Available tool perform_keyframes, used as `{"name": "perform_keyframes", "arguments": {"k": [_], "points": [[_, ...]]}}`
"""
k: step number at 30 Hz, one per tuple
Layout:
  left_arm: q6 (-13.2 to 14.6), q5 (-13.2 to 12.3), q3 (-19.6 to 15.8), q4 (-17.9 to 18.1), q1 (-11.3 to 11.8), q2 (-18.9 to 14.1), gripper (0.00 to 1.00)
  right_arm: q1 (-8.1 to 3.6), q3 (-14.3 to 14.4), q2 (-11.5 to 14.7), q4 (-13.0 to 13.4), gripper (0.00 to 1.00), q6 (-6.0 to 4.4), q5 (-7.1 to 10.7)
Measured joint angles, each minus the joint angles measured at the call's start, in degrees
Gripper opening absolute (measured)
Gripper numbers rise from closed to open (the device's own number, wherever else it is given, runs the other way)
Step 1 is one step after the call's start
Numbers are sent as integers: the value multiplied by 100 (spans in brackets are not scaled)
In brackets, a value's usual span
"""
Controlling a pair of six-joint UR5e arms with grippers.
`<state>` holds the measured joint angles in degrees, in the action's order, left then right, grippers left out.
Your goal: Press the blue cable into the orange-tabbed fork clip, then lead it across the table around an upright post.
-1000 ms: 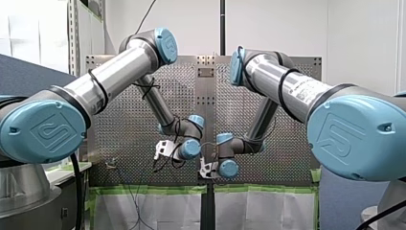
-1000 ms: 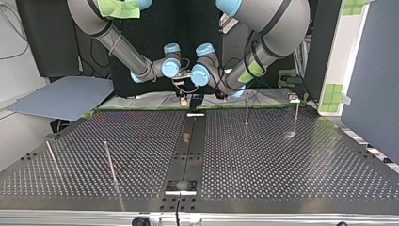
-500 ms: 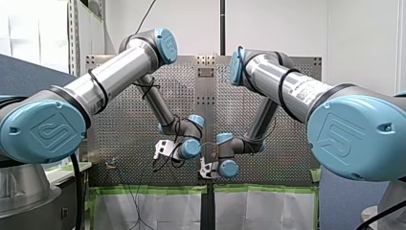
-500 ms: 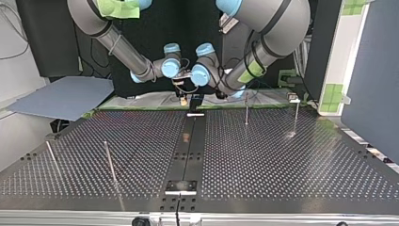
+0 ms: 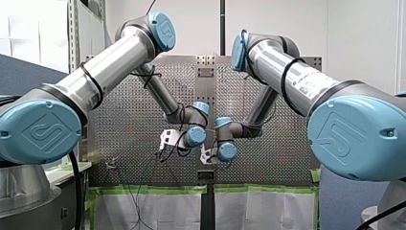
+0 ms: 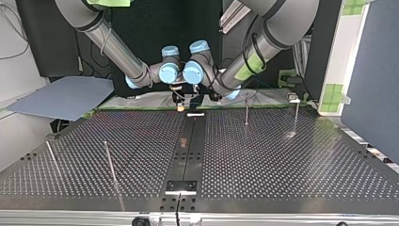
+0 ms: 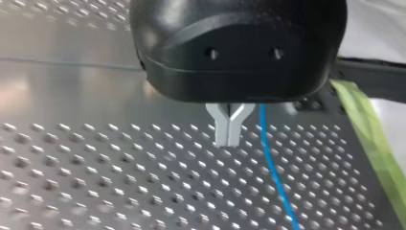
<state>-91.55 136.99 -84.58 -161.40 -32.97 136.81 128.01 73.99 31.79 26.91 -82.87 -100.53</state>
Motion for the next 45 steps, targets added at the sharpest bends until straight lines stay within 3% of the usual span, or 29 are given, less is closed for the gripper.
{"name": "perform_keyframes", "arguments": {"k": [15, 23, 33, 38, 45], "points": [[-167, 56, -461, -137, -114, -823, 0, -7, 15, 784, -785, 0, -19, -97], [-175, 57, -517, -222, -152, -1267, 0, -28, 17, 1230, -1171, 0, -48, -99], [-265, 52, -521, -298, -189, -1769, 0, -31, 16, 1731, -1238, 0, -100, -96], [-335, 10, -522, -331, -161, -1808, 0, -46, 15, 1980, -1238, 0, -114, -99], [-464, -239, -599, -294, -88, -1807, 0, -86, 15, 2292, -1232, 0, -117, -100]]}}
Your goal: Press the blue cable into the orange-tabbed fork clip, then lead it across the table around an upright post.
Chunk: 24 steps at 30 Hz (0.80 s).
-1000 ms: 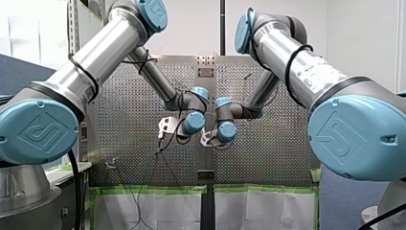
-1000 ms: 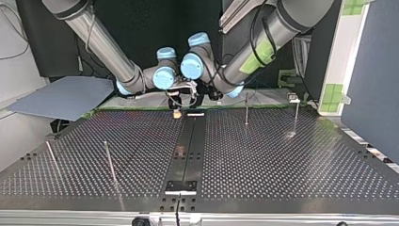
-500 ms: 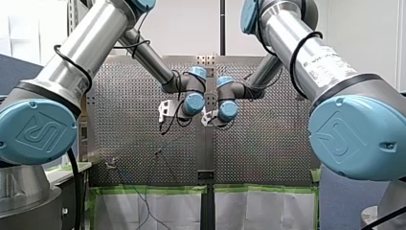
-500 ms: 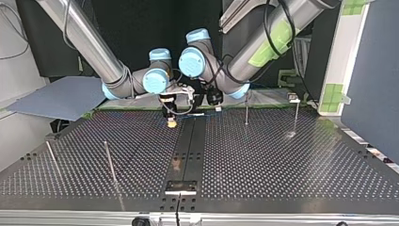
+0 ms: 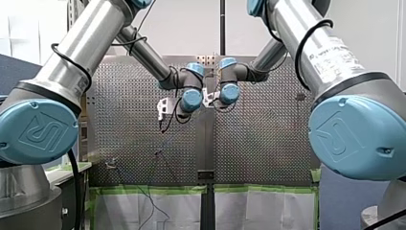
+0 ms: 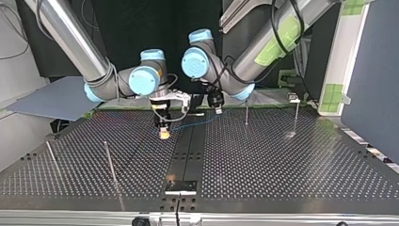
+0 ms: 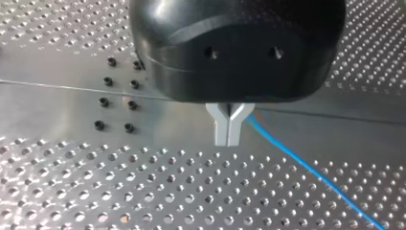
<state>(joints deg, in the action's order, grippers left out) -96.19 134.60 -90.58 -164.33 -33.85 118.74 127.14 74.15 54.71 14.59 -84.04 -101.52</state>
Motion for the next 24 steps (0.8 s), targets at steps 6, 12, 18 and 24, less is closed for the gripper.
{"name": "perform_keyframes", "arguments": {"k": [6, 12, 18, 24], "points": [[-46, -244, -216, 284, 100, 2, 0, -8, 0, 319, 11, 0, 0, 13], [-78, -590, -534, 627, 388, 2, 0, -3, 0, 628, 10, 0, 0, 17], [-93, -963, -817, 872, 764, 4, 0, 39, 23, 669, 11, 0, 6, 25], [-134, -1081, -987, 1052, 1007, 3, 0, 34, 192, 658, 17, 0, 21, 21]]}}
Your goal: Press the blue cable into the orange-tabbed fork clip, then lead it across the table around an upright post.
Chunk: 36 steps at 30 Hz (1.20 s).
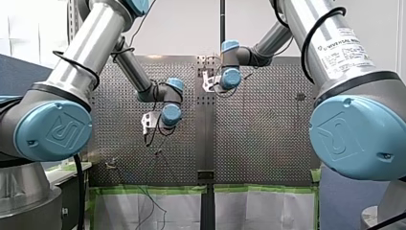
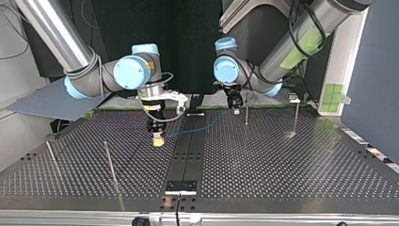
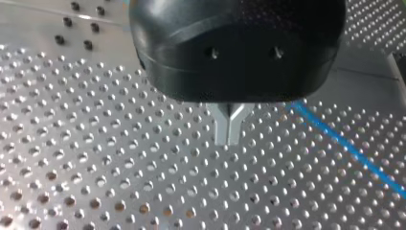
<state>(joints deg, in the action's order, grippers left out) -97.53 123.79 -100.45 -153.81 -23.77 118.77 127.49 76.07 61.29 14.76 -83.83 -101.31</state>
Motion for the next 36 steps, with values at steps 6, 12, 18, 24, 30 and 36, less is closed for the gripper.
{"name": "perform_keyframes", "arguments": {"k": [6, 12, 18, 24, 30, 36], "points": [[-97, -40, -104, 92, 64, 0, 25, -41, 196, -12, 24, 0, 13, -24], [-357, -174, -356, 117, 88, 1, 54, -69, 252, -23, 36, 0, 22, -39], [-663, -241, -475, 8, 104, 0, 57, -98, 279, -38, 41, 0, 48, -66], [-881, -475, -640, 41, 118, 4, 59, -126, 391, -90, 69, 0, 78, -98], [-924, -672, -707, 163, 123, 11, 78, -171, 609, -125, 250, 0, 62, -106], [-918, -682, -702, 331, 105, 171, 80, -251, 855, -146, 471, 0, 6, -99]]}}
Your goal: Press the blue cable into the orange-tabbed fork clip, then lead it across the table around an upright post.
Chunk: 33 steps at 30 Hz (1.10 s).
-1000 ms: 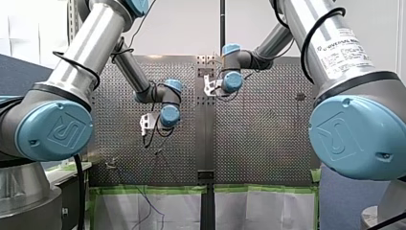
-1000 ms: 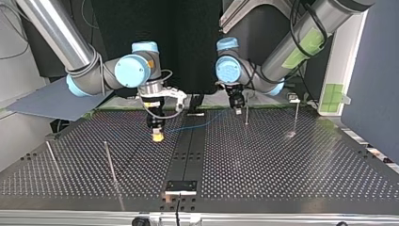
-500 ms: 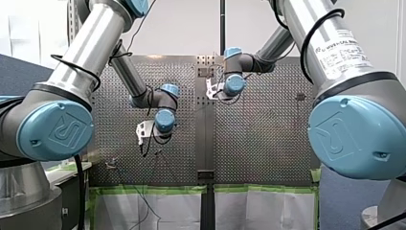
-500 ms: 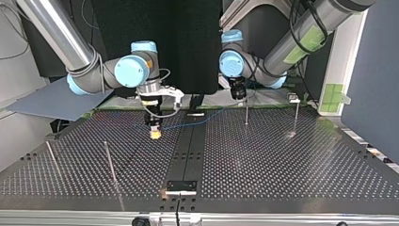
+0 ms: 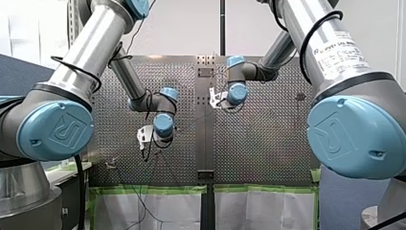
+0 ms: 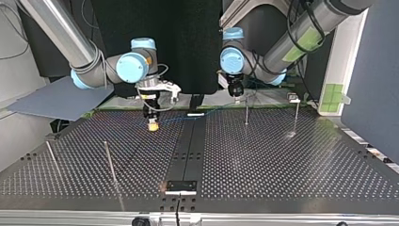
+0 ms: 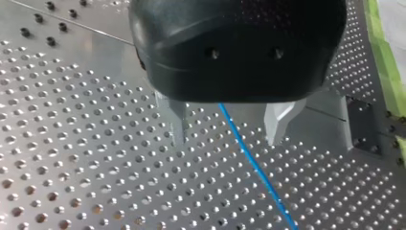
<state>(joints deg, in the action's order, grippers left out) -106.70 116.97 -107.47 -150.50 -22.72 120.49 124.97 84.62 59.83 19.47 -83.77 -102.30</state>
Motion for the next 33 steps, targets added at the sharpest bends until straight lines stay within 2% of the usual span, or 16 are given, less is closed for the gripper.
{"name": "perform_keyframes", "arguments": {"k": [7, 12, 16, 21, 25, 29, 31, 32, 33], "points": [[-41, 8, 11, 302, 7, 333, 83, -58, 229, -22, 343, 0, -78, 30], [-74, -41, 15, 421, -2, 583, 83, -124, 370, -191, 556, 0, -117, 47], [-88, -67, 16, 439, 9, 747, 83, -129, 397, -409, 618, 0, -117, 45], [-102, -28, 17, 467, 19, 806, 88, -132, 408, -669, 636, 0, -121, 42], [-127, -9, 17, 537, -16, 807, 88, -140, 410, -739, 645, 0, -119, 37], [-143, 18, 12, 534, -79, 805, 94, -158, 411, -765, 680, 0, -117, 35], [-140, 24, 12, 548, -117, 805, 94, -172, 411, -778, 697, 0, -116, 35], [-138, 26, 12, 567, -132, 806, 99, -181, 411, -790, 712, 0, -117, 36], [-136, 30, 12, 595, -147, 806, 99, -186, 411, -801, 725, 0, -116, 38]]}}
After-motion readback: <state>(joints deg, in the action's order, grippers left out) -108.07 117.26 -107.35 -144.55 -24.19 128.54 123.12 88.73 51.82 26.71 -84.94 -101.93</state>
